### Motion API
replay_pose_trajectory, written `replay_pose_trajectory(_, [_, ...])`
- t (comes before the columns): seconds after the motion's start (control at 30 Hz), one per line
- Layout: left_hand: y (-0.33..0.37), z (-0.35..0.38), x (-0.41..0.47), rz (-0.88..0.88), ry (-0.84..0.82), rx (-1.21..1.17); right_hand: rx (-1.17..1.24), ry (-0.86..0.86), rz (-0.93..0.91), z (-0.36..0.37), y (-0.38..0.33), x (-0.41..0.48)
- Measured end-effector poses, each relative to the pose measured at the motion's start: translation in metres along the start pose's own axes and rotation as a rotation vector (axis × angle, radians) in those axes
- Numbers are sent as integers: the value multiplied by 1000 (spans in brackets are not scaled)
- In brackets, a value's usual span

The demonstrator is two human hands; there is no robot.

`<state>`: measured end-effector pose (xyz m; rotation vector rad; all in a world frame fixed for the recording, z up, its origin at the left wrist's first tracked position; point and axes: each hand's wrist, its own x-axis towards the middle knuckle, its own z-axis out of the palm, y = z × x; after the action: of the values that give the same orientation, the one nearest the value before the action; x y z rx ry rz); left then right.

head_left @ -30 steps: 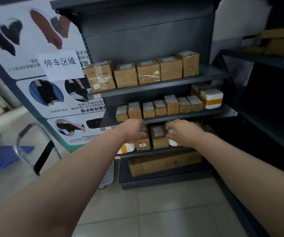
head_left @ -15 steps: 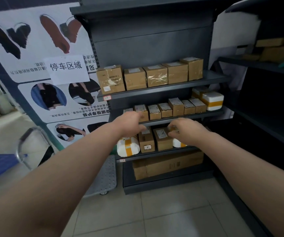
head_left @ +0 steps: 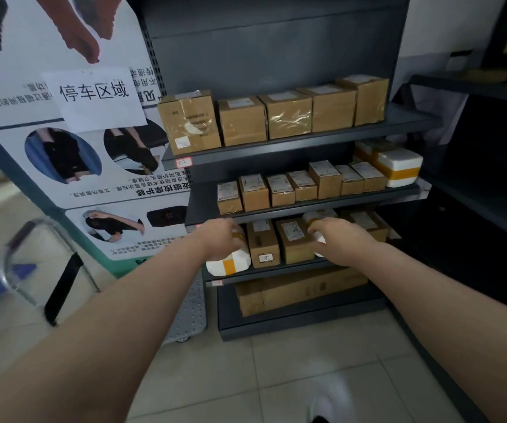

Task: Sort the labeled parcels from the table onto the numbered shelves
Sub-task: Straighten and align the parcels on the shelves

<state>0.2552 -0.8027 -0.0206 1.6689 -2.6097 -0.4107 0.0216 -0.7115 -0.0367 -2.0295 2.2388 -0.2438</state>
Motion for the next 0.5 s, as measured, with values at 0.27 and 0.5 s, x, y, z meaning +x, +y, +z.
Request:
replay_pose_trajectory(0.27, [-24,22,153,-136,-82,9,78,-12,-15,46,36,164])
replay_pose_trajectory(0.5, [-33,30,265,-242,-29,-18,125,-150,-47,73,67,302])
